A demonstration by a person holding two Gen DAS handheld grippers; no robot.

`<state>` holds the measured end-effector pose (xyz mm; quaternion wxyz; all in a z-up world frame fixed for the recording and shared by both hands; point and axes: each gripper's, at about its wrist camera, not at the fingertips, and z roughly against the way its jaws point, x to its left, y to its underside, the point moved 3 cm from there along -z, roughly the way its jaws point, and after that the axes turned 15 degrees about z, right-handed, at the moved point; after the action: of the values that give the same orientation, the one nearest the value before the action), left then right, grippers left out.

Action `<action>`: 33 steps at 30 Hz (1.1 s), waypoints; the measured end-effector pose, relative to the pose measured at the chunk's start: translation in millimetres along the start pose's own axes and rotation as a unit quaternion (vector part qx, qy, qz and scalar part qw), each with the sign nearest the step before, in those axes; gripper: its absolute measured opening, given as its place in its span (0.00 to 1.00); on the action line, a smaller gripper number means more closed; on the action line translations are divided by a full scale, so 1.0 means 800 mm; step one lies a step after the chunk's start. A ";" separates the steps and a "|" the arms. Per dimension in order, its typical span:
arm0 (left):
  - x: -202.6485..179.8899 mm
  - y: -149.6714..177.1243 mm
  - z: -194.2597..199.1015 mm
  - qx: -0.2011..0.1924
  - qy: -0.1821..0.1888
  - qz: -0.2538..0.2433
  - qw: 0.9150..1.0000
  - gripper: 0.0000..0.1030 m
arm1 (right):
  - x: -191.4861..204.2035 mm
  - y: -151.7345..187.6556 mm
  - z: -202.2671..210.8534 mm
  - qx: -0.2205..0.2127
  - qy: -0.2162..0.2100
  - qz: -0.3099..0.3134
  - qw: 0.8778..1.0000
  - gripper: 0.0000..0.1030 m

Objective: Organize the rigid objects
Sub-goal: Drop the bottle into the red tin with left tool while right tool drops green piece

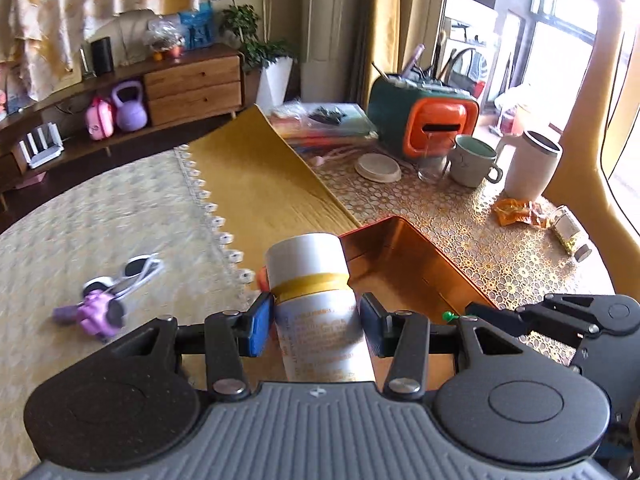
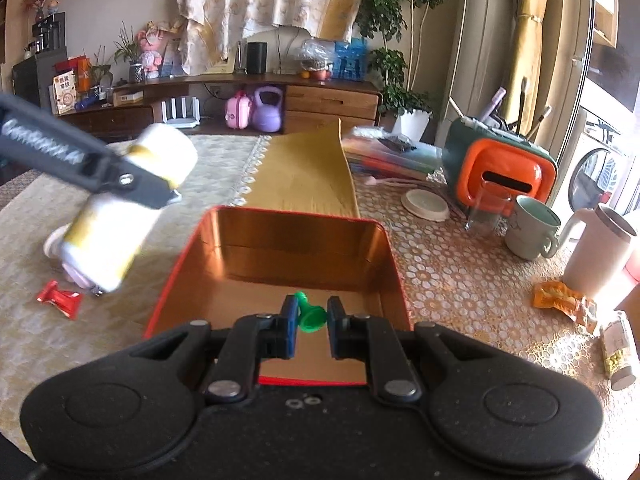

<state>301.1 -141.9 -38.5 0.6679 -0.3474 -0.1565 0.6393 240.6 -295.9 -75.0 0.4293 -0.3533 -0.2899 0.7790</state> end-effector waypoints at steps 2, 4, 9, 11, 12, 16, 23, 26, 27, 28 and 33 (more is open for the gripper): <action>-0.012 -0.002 -0.024 0.015 -0.002 -0.008 1.000 0.45 | -0.007 0.003 -0.011 0.005 -0.004 -0.002 1.000 0.14; -0.017 -0.003 -0.043 0.030 0.001 -0.008 1.000 0.45 | -0.010 0.005 -0.021 0.010 -0.006 -0.002 1.000 0.14; -0.035 -0.001 -0.087 0.046 -0.004 -0.027 0.999 0.45 | -0.011 0.009 -0.047 0.024 -0.015 0.009 1.000 0.14; -0.036 -0.001 -0.101 0.056 -0.006 -0.028 0.998 0.45 | -0.009 0.010 -0.054 0.028 -0.022 0.011 0.999 0.14; -0.037 -0.001 -0.109 0.062 -0.007 -0.025 0.998 0.45 | -0.007 0.009 -0.058 0.030 -0.024 0.016 0.999 0.14; -0.034 0.000 -0.133 0.081 -0.014 -0.018 0.996 0.44 | 0.002 0.008 -0.070 0.043 -0.033 0.037 0.998 0.14; -0.035 0.002 -0.150 0.088 -0.016 -0.022 0.996 0.40 | 0.001 0.012 -0.085 0.070 -0.042 0.037 0.996 0.14; -0.037 0.003 -0.150 0.087 -0.016 -0.025 0.996 0.40 | 0.001 0.014 -0.089 0.079 -0.047 0.037 0.995 0.14; -0.037 0.004 -0.149 0.087 -0.017 -0.026 0.996 0.40 | 0.001 0.015 -0.090 0.084 -0.048 0.037 0.995 0.14; -0.037 0.005 -0.148 0.087 -0.017 -0.025 0.996 0.40 | 0.001 0.016 -0.091 0.089 -0.047 0.035 0.994 0.14; -0.036 0.006 -0.137 0.079 -0.005 -0.022 0.997 0.43 | -0.005 0.018 -0.090 0.096 -0.049 0.017 0.994 0.18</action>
<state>365.4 -198.4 -112.5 0.7062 -0.2868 -0.1164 0.6368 292.7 -295.5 -126.9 0.4330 -0.2772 -0.2284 0.8268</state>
